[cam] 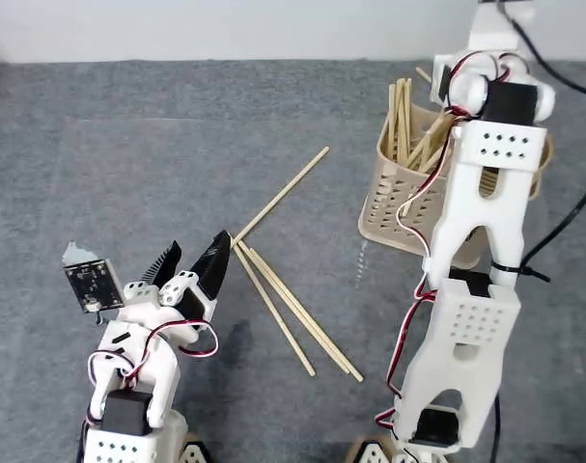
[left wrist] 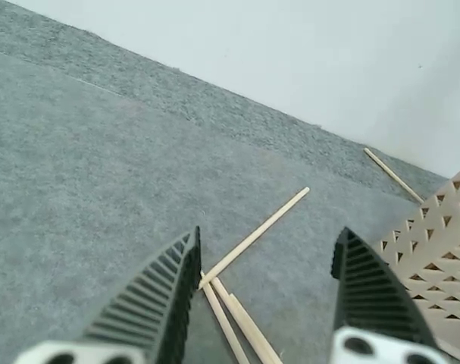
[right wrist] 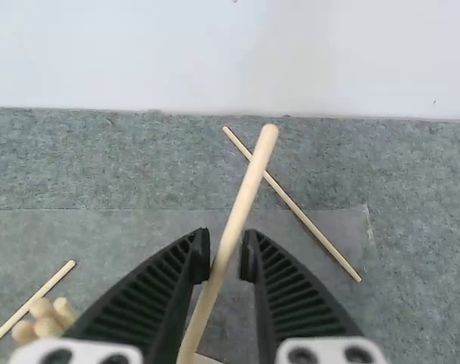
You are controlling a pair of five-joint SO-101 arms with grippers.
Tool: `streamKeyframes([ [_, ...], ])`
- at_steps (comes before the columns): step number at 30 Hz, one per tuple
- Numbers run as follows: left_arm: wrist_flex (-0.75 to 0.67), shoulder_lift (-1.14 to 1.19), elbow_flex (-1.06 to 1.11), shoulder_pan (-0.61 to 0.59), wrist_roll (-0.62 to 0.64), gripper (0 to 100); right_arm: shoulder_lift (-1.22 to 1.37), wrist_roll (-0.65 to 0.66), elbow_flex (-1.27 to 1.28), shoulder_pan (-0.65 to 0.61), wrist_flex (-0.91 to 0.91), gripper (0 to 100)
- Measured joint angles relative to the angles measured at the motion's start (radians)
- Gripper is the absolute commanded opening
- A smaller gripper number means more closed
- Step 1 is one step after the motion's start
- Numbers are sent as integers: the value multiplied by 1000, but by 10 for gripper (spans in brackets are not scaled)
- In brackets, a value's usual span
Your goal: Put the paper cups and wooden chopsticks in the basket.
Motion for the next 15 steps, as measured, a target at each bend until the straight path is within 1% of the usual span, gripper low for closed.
streamKeyframes([
  [7, 0, 0, 0, 0, 0, 268, 0, 0, 0, 0, 0, 41],
  [10, 0, 0, 0, 0, 0, 268, 0, 0, 0, 0, 0, 9],
  [15, 0, 0, 0, 0, 0, 268, 0, 17, 0, 0, -2, 9],
])
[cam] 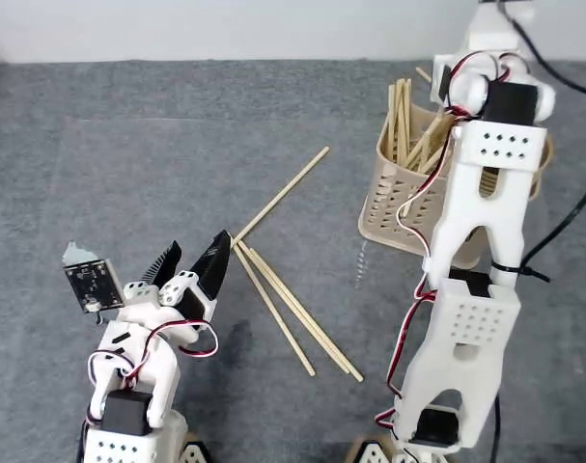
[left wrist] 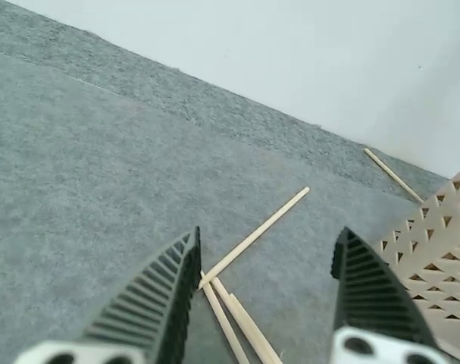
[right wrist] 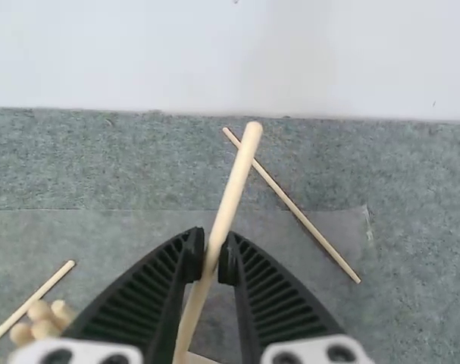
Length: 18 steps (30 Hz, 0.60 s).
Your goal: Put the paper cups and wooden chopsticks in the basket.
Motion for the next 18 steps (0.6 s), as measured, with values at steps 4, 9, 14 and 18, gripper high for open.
streamKeyframes([
  [4, -3, 0, 0, 0, 0, 268, 0, 20, 0, -2, -23, 9],
  [9, -3, 0, 0, 0, 0, 268, 5, 23, 0, -3, -66, 9],
  [14, -3, 0, 0, 0, 0, 268, 14, 23, 0, -2, -110, 9],
  [18, -3, 0, 0, 0, 0, 268, 14, 23, 0, -2, -118, 9],
])
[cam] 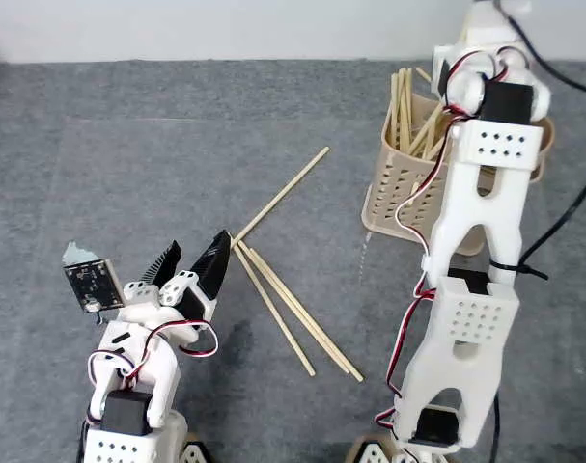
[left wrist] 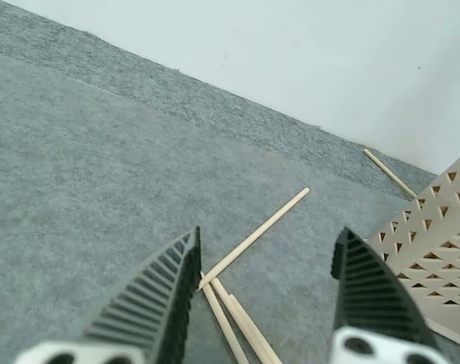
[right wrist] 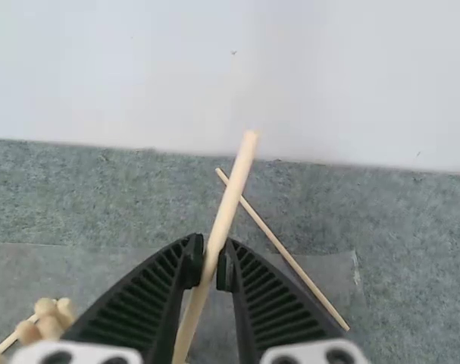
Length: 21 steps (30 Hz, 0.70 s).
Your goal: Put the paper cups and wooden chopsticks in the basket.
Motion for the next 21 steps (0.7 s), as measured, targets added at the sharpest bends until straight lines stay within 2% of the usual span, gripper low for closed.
streamKeyframes([
  [21, 0, 0, 0, 0, 0, 268, 37, -23, 2, 5, -121, 9],
])
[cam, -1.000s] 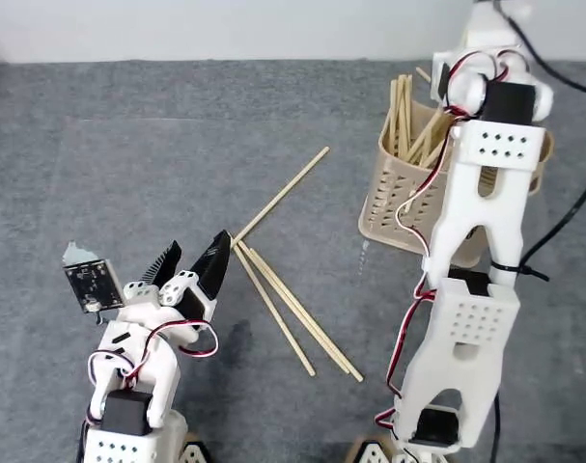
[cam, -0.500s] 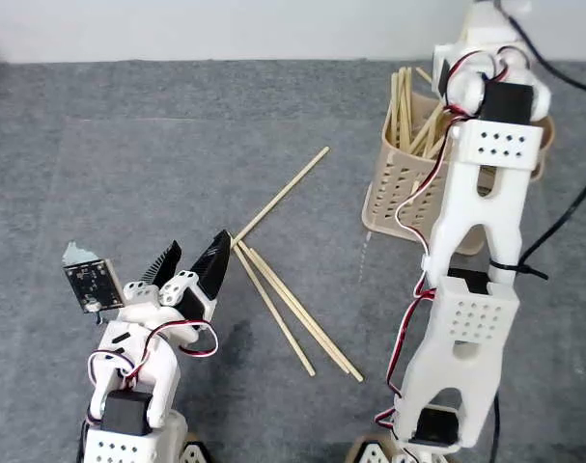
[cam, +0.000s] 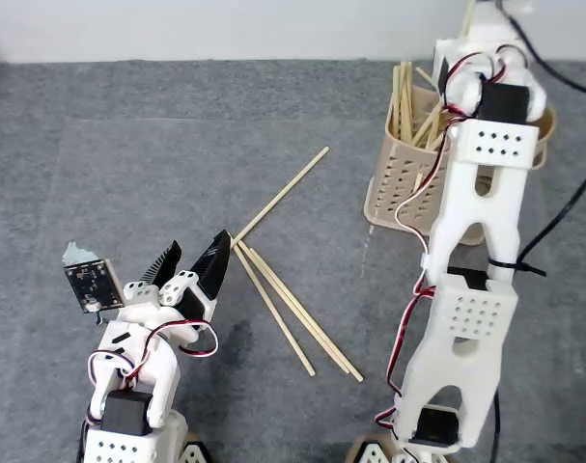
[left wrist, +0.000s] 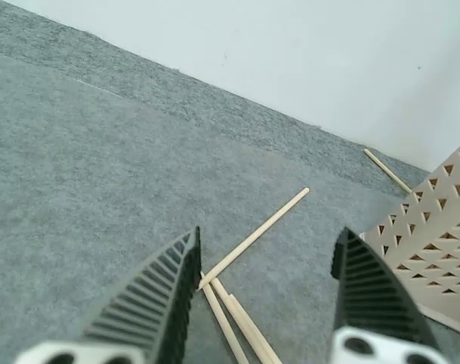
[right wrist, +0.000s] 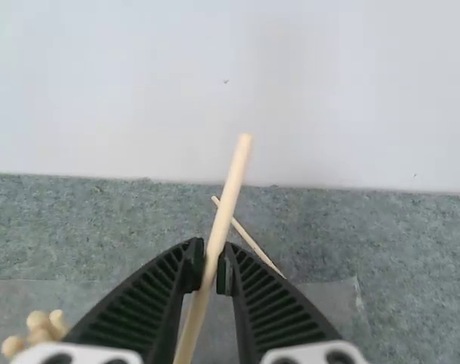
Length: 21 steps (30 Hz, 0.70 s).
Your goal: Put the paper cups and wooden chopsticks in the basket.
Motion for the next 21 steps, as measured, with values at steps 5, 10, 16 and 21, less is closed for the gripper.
streamKeyframes([
  [5, 0, 0, 0, 0, 0, 268, 0, 0, 0, 2, -28, 9],
  [10, 0, 0, 0, 0, 0, 268, 2, -25, 0, 2, -75, 9],
  [16, 0, 0, 0, 0, 0, 268, 2, -28, 0, 3, -137, 9],
  [21, 0, 0, 0, 0, 0, 268, 29, -28, 0, 3, -175, 11],
])
